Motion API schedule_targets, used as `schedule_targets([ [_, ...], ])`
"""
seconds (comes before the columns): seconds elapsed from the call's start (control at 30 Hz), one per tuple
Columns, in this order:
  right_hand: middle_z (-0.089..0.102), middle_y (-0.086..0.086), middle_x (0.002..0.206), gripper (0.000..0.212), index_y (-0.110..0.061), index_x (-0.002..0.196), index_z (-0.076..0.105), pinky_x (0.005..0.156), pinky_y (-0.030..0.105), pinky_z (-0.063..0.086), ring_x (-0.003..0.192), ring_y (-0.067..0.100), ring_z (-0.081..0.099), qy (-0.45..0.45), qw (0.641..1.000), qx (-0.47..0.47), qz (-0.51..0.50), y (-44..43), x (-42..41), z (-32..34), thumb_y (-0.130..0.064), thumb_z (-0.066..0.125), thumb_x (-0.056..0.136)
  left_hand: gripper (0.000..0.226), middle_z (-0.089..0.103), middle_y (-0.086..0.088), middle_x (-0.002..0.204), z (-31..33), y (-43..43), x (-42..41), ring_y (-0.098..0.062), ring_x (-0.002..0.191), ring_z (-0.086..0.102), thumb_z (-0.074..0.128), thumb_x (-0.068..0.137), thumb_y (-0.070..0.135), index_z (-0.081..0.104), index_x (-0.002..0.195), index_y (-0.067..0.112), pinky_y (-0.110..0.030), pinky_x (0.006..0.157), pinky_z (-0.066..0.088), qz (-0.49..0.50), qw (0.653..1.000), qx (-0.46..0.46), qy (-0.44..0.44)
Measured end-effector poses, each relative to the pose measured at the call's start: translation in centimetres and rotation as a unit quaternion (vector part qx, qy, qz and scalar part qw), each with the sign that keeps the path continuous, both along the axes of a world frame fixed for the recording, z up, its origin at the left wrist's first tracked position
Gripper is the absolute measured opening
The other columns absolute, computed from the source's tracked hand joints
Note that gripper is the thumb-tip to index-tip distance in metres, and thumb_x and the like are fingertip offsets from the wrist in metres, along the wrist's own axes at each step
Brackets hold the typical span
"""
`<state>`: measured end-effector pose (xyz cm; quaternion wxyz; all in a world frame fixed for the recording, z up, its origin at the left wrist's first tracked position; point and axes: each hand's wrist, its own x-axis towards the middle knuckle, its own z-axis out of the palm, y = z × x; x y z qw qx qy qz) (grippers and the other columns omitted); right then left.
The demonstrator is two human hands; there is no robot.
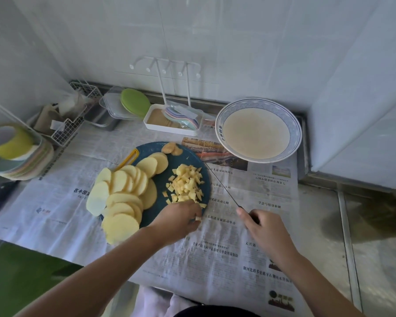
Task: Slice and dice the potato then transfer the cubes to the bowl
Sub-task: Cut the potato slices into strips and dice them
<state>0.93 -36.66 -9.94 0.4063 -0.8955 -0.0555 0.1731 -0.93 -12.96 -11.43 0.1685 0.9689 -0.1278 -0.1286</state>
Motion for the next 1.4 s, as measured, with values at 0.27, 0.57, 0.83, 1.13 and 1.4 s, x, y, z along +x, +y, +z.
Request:
schedule_targets([
  [0.27,0.049,0.003,0.052,0.073,0.005,0.070,0.058,0.059,0.039,0.050,0.047,0.014,0.045,0.009,1.000,-0.001,-0.007,0.7,-0.1,0.2,-0.065,0.041,0.084,0.017,0.063,0.005,0.089,0.2,3.0,0.9,-0.006,0.074,0.056,0.061,0.092,0.016,0.068,0.107,0.013,-0.006,0.065,0.039,0.231,0.960,-0.106,-0.116],
  [0.57,0.045,0.005,0.052,0.083,0.008,0.070,0.055,0.049,0.031,0.039,0.043,0.016,0.040,-0.001,0.999,0.036,0.040,2.4,-0.5,1.0,-0.071,0.034,0.078,0.024,0.065,0.001,0.104,1.1,5.1,-2.0,-0.013,0.091,0.063,0.065,0.089,0.013,0.065,0.113,0.014,-0.021,0.082,0.049,0.285,0.934,-0.146,-0.158],
  [0.83,0.042,0.003,0.050,0.059,-0.009,0.061,0.049,0.045,0.022,0.034,0.040,0.011,0.036,0.045,0.989,0.074,0.116,5.8,-3.1,0.2,-0.060,0.033,0.087,0.093,0.030,-0.009,0.142,0.7,9.2,-7.9,-0.034,0.131,0.026,0.084,0.064,0.047,0.038,0.141,0.020,-0.050,0.107,0.030,0.495,0.861,-0.061,-0.100],
  [1.13,0.038,-0.004,0.044,0.055,-0.015,0.058,0.045,0.048,0.027,0.033,0.042,0.011,0.037,0.036,0.987,0.061,0.147,8.5,-4.8,-2.0,-0.060,0.035,0.088,0.117,0.024,-0.013,0.149,-0.9,8.6,-9.4,-0.031,0.135,0.023,0.082,0.070,0.037,0.001,0.152,0.016,-0.043,0.110,0.026,0.531,0.842,-0.099,-0.006],
  [1.4,0.043,-0.003,0.048,0.056,-0.012,0.065,0.052,0.047,0.027,0.034,0.043,0.009,0.038,0.052,0.987,0.046,0.142,8.6,-6.0,-4.2,-0.060,0.035,0.088,0.107,0.034,-0.007,0.146,-1.1,9.2,-8.2,-0.026,0.133,0.029,0.084,0.070,0.028,0.016,0.151,0.018,-0.042,0.108,0.029,0.509,0.848,-0.130,-0.073],
])
